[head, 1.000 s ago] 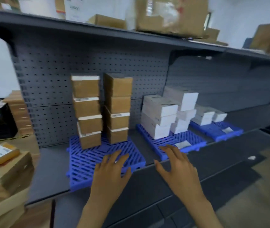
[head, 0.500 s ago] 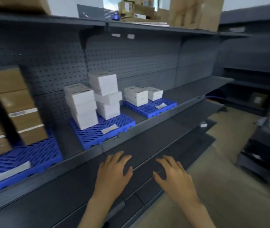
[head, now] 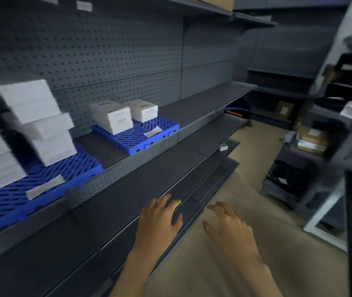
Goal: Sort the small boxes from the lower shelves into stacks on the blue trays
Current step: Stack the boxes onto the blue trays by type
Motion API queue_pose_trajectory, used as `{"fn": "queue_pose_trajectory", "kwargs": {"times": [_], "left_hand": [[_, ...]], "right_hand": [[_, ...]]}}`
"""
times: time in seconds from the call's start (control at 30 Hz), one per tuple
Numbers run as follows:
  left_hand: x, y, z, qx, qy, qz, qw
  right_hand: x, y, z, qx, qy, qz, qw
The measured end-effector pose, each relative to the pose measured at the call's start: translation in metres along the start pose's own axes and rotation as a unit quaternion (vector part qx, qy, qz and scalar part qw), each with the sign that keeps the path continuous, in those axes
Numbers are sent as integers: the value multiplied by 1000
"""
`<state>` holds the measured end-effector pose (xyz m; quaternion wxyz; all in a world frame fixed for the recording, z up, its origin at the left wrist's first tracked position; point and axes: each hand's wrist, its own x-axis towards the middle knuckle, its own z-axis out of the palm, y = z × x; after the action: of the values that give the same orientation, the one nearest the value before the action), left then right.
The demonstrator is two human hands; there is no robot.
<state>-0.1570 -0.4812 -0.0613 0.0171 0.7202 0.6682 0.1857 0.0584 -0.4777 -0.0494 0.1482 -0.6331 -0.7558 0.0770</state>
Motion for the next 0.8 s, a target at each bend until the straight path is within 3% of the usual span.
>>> {"fn": "queue_pose_trajectory", "kwargs": {"times": [0.47,0.8], "left_hand": [[203,70,97,-52,-50,49,996],[355,168,179,-32,-65,55,996]], "right_hand": [[164,131,-19,-11,-15,49,999],[289,282,-31,0,-20,66,998]]}}
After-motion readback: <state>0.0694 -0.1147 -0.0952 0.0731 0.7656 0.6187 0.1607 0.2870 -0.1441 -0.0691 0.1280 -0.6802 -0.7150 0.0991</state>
